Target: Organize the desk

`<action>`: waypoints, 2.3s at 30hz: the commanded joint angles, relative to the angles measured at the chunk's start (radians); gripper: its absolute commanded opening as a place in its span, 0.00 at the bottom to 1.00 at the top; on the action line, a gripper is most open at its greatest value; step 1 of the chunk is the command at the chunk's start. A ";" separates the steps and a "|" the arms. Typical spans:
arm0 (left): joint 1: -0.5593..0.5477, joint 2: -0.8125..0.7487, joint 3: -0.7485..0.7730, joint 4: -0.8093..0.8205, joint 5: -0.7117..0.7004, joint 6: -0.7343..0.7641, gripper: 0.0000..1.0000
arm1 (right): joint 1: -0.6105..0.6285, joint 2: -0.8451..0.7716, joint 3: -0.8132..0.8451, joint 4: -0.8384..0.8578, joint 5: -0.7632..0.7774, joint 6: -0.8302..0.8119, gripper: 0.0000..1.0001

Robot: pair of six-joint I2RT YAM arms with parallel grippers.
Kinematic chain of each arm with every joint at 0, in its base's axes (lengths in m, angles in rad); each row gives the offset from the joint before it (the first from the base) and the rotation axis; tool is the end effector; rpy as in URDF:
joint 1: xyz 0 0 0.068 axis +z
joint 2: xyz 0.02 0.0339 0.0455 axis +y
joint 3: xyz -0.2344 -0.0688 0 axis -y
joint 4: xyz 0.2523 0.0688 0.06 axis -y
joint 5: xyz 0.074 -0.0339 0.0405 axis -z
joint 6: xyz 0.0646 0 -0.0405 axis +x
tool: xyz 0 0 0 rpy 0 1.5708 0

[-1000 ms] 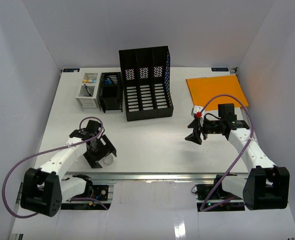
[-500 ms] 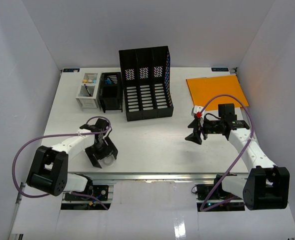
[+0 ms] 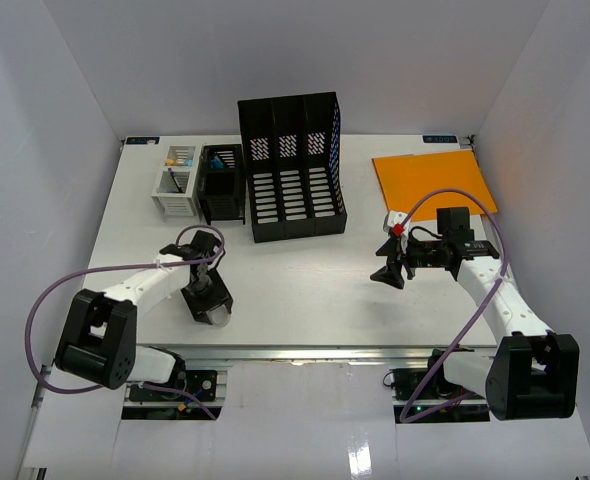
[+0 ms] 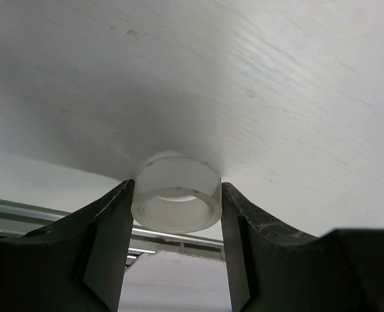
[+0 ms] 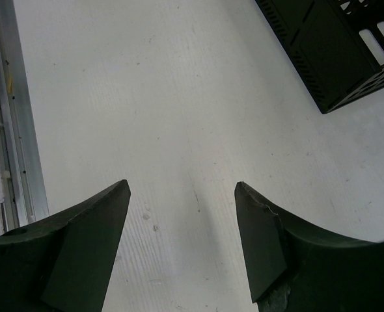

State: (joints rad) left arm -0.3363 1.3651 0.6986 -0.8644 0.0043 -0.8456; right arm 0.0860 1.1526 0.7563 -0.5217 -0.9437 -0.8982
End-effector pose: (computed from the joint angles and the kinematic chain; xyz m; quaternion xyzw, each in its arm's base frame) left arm 0.2010 -0.0706 0.0956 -0.2518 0.9676 -0.0129 0.0154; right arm 0.2433 0.0735 0.1968 -0.5271 0.6747 0.2827 0.4324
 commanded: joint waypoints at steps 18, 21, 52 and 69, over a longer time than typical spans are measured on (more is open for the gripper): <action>0.049 0.291 0.834 0.316 -0.407 0.464 0.07 | -0.010 -0.009 -0.005 0.008 -0.017 -0.009 0.72; 0.065 0.396 0.982 0.315 -0.419 0.469 0.07 | -0.012 -0.008 -0.005 0.006 -0.017 -0.011 0.72; 0.094 0.447 0.971 0.335 -0.317 0.445 0.83 | -0.037 0.012 -0.004 -0.001 -0.023 -0.015 0.72; 0.110 -0.269 0.322 0.639 0.176 0.434 0.98 | -0.025 0.065 -0.005 0.468 0.527 0.628 0.88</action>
State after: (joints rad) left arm -0.2332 1.3386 1.2428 -0.3757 -0.0355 -0.3789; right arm 0.0420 1.1690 0.7106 -0.2983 -0.7233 -0.5800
